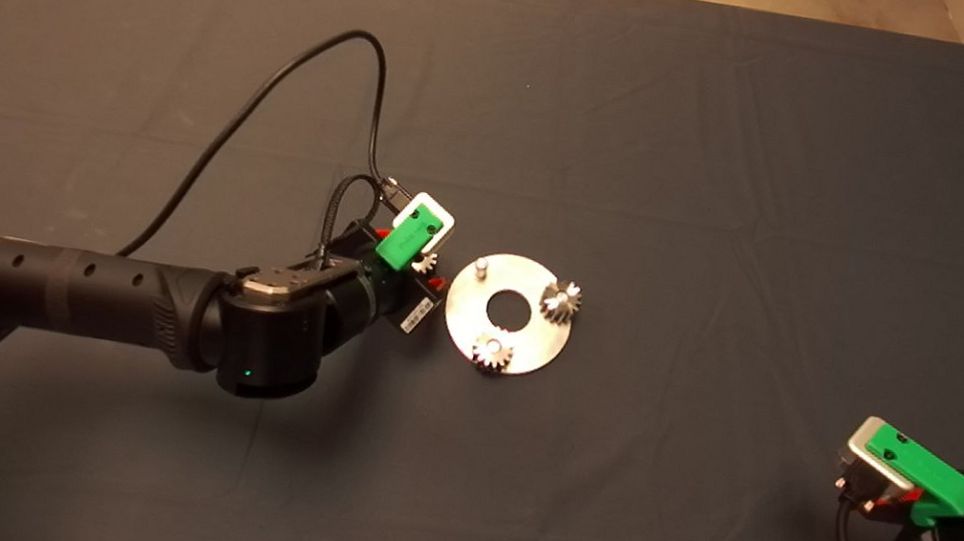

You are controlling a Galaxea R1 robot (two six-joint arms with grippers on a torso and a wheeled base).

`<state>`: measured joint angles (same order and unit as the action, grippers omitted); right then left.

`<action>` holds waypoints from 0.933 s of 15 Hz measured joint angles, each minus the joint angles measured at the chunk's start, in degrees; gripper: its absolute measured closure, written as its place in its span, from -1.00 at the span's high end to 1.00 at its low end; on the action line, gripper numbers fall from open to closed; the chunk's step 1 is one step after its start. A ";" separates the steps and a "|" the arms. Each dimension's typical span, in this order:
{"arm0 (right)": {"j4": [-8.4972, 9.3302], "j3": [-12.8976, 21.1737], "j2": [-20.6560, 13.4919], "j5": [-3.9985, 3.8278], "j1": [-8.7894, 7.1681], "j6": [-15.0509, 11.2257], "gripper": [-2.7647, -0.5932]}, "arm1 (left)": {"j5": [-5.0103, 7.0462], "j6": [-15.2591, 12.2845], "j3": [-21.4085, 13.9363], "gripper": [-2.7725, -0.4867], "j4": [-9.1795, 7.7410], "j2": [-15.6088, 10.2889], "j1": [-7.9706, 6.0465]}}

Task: Install three planetary gears onto the carrier pins

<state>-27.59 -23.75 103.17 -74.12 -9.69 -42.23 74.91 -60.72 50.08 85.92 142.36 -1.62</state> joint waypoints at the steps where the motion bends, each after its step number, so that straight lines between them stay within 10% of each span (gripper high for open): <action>1: 0.00 0.00 0.00 -0.02 0.00 0.00 0.46 | -0.09 0.00 0.16 0.01 0.00 0.02 0.00; 14: 0.00 0.00 0.00 -0.02 0.00 0.01 0.46 | -4.66 0.01 1.96 0.01 0.00 -1.40 0.00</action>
<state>-27.59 -23.75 103.17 -74.14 -9.69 -42.22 70.25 -60.71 52.04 85.92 140.96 -1.62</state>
